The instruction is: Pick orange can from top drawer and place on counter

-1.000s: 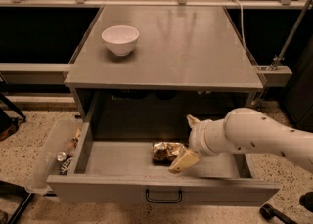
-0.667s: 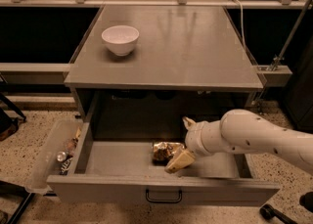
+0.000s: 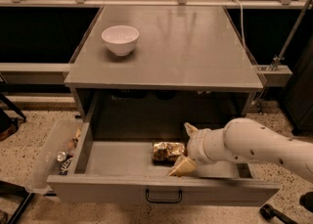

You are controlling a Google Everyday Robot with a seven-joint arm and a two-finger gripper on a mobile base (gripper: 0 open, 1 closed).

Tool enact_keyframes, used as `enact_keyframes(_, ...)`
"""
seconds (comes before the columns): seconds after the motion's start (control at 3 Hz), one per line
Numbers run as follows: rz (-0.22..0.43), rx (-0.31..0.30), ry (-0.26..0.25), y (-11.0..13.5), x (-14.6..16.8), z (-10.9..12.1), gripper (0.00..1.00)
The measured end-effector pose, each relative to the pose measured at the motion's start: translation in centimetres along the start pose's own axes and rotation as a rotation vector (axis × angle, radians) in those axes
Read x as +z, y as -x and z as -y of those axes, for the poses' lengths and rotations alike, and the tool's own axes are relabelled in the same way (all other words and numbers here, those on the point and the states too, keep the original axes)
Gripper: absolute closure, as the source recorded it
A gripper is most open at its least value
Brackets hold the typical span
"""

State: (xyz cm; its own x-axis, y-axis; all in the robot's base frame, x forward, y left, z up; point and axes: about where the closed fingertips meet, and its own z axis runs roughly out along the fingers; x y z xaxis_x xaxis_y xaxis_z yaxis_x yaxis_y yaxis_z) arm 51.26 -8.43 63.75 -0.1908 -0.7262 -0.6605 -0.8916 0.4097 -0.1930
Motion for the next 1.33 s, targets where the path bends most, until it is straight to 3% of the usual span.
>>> enact_keyframes(0.33, -0.02, -0.016, 0.073, 0.96, 2.71, -0.17, 0.0)
enact_keyframes(0.67, -0.02, -0.016, 0.073, 0.96, 2.71, -0.17, 0.0)
enact_keyframes(1.33, -0.02, -0.016, 0.074, 0.96, 2.71, -0.18, 0.42)
